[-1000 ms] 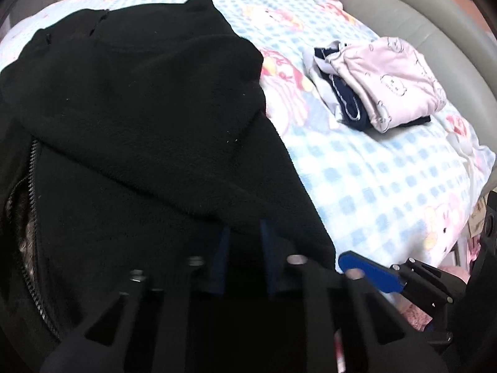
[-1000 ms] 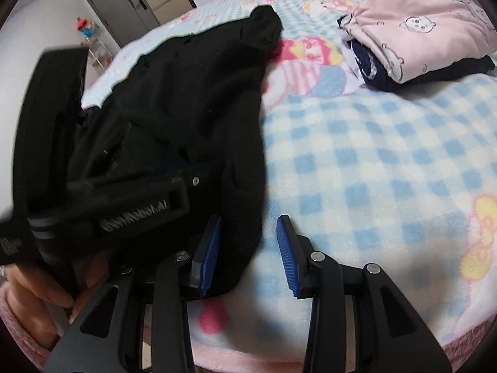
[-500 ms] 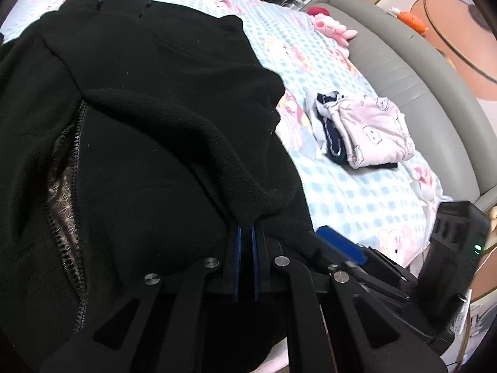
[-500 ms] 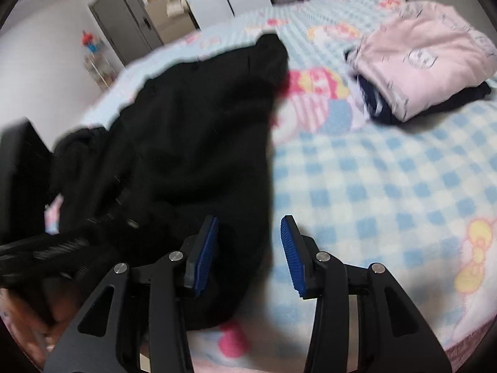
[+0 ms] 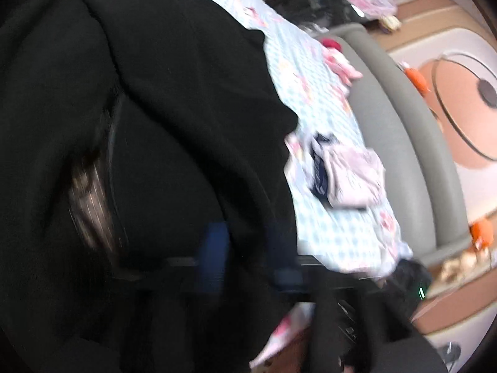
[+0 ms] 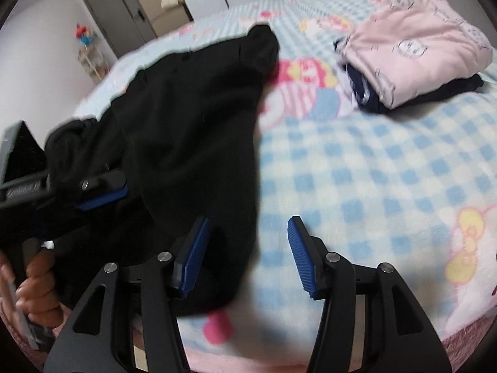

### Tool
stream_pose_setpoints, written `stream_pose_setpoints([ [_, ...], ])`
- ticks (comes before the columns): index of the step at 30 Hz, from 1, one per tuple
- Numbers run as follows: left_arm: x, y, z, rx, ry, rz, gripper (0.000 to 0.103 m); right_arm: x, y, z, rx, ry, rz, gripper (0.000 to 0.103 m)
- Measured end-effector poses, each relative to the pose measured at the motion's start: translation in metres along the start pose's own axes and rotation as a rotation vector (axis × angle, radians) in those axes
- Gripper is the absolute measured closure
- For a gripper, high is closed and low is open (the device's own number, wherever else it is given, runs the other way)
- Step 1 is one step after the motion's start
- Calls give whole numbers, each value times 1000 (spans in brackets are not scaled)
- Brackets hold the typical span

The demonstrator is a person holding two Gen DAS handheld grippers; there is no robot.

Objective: Fold clothes
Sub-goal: 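Grasp the jacket hood with the left gripper and lift it while the right gripper holds the body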

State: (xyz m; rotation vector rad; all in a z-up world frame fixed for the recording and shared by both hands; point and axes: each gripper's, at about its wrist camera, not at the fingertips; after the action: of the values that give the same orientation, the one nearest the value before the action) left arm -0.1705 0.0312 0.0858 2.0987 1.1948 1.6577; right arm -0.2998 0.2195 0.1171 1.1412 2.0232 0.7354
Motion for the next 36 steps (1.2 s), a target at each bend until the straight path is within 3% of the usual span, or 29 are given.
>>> stream_pose_setpoints([
  [1,1,-5,-6,3,0,-5,31,1,1,-3,15,-9,-5,49],
  [3,2,-16,-17,8,-1,-14,45,-1,-5,-7,8,-22,-10,49],
  [4,3,-21,-20,9,-14,-54,57,-1,-11,-8,-16,-20,6,49],
  [5,4,-25,-22,7,-44,-147,72,-3,-20,-7,-52,-3,44,49],
  [6,4,-27,-23,2,-62,-213,76,-5,-29,-5,-89,17,85,49],
  [7,-1,-23,-22,-2,-52,-217,77,-3,-28,-4,-95,18,93,49],
  [11,-19,10,-23,-4,-11,-155,74,3,-13,-6,-78,-3,84,49],
  [15,-45,44,-50,49,65,-110,72,-13,5,-47,18,29,-6,49],
  [16,-53,51,-63,69,96,-110,66,-21,2,-57,27,56,-4,49],
  [17,-61,58,-79,90,124,-119,54,-30,-6,-69,24,91,8,49],
  [19,-74,62,-113,123,125,-158,41,-43,-26,-78,11,134,15,50],
  [22,-95,51,-161,140,102,-224,39,-44,-46,-68,-1,112,20,50],
  [23,-106,41,-175,133,106,-215,39,-39,-54,-62,-16,80,19,49],
  [27,-104,21,-199,138,52,-255,43,-30,-55,-51,-9,56,30,49],
  [29,-99,13,-207,143,19,-282,99,-29,-55,-51,8,74,54,49],
  [32,-87,7,-220,169,-38,-318,99,-29,-60,-52,-1,87,87,49],
  [36,-34,55,-241,345,-133,-300,99,-30,-68,-46,-34,128,150,50],
])
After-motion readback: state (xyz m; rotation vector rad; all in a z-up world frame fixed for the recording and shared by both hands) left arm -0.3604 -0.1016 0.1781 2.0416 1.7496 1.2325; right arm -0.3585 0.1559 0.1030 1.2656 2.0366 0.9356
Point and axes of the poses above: each gripper's, at about its wrist camera, not at the fingertips, and y roughly against the way its jaws point, x to its right, z to its underside, and after that the axes turned 2 degrees about x, right-handed
